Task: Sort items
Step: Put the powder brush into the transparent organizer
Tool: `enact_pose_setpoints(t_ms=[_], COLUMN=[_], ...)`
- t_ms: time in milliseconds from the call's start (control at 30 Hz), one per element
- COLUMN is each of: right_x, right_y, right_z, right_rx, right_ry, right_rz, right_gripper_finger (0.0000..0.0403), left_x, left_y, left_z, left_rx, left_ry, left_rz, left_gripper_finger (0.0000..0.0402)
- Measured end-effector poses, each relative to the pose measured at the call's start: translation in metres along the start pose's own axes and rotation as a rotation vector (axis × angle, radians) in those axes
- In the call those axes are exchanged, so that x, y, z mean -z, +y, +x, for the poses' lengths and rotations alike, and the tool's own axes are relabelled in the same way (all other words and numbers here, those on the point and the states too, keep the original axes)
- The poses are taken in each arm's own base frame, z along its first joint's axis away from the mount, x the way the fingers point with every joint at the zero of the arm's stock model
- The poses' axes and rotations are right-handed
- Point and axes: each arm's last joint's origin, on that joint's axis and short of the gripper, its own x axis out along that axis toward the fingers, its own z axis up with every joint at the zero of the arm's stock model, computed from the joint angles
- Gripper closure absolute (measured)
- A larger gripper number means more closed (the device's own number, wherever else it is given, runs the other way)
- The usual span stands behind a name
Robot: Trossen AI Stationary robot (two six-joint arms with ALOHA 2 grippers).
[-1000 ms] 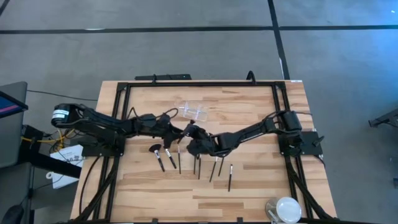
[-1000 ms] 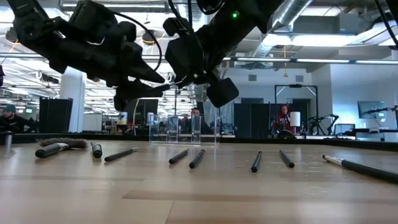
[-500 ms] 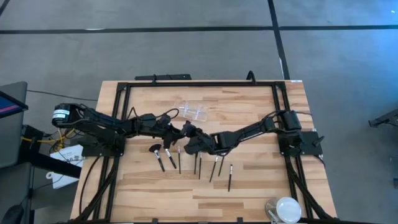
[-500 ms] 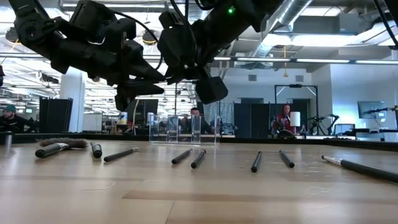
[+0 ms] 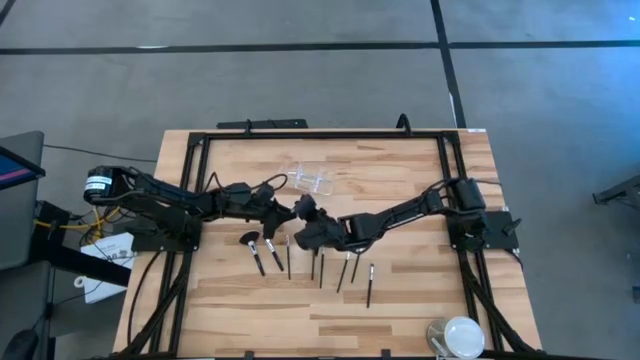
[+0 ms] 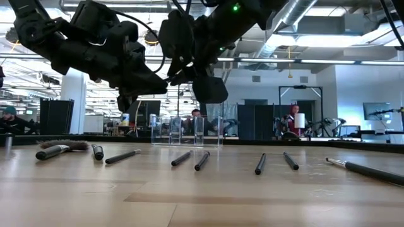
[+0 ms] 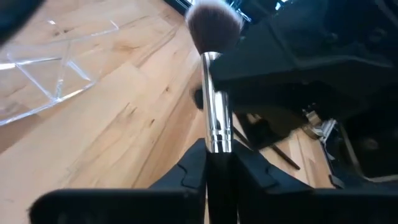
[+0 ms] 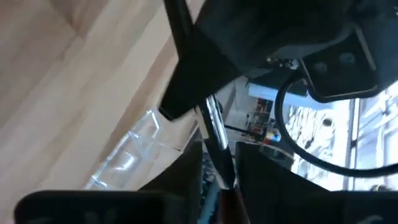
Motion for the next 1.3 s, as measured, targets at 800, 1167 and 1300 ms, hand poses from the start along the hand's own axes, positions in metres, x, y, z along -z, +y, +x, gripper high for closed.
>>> enact_pose_setpoints(t_ms=[800,1167,1300], right_x=[0.115,0.122,0.115], right_y=[-0.074,-0.024,-0.019], right_z=[-0.061,0.002,0.018], right_rx=[-0.276,-0.125,-0.207], right_ry=[-0.152,-0.653,-0.729], right_rz=[1.083,1.326,1.3], right_gripper_finger=[0.0275,0.0245,0.0206], left_x=[-0.049,-0.044,-0.039], left_y=[-0.004,-0.005,-0.005], left_z=[-0.035,-0.033,-0.029], left_rx=[-0.047,0.025,0.032], left_ry=[-0.307,-0.248,-0.222], left_rz=[0.342,0.383,0.417], left_gripper_finger=[0.0357,0.0357,0.0357])
